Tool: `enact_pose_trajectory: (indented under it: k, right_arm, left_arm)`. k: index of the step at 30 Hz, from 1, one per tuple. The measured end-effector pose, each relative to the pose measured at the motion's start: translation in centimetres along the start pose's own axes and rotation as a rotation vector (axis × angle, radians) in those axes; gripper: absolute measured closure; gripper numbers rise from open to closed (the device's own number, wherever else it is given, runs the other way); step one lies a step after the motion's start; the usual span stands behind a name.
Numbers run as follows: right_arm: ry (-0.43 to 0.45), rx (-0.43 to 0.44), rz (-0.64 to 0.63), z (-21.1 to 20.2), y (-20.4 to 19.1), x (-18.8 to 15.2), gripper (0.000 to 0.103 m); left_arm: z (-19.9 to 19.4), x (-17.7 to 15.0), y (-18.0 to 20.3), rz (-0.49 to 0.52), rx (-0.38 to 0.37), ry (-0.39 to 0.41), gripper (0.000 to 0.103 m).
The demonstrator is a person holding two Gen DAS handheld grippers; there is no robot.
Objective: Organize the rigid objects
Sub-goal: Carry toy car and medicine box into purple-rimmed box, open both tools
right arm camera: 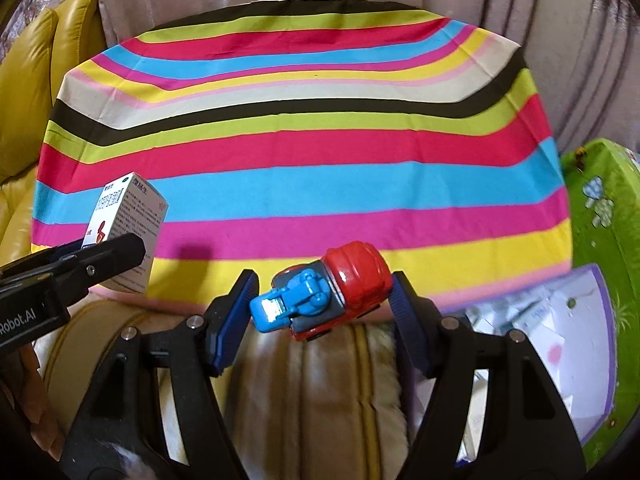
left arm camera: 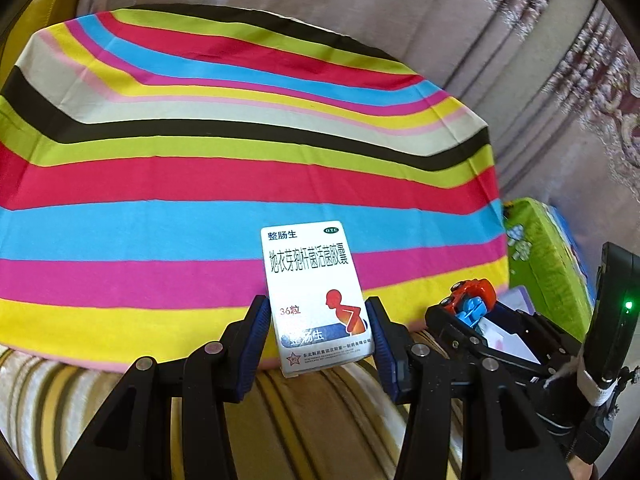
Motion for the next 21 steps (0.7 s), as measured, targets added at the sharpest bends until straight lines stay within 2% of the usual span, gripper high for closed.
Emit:
enact_pose_trajectory:
  k: [9,21]
  right_arm:
    - [-0.012,-0.051,0.059,-2.7,3.7,-3.6,0.033]
    - [-0.037,-0.135,0.167,-5.4,9.4,-8.2,0.033]
  left_arm:
    - [-0.5,-3.1,4.5,0.086,-0.071,-0.044,0.054]
    - [0.2,-7.5,10.8,0.173,-0.230,-0.150,0.054]
Point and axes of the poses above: each gripper's, at about its wrist camera, not at the fingertips, and z roughly the way its jaws point, y to its right, x to its top, the point moved 5 cm from there along z, roughly the way its jaws point, and after that the axes turned 8 degrees about -z, right-handed, at the moved point
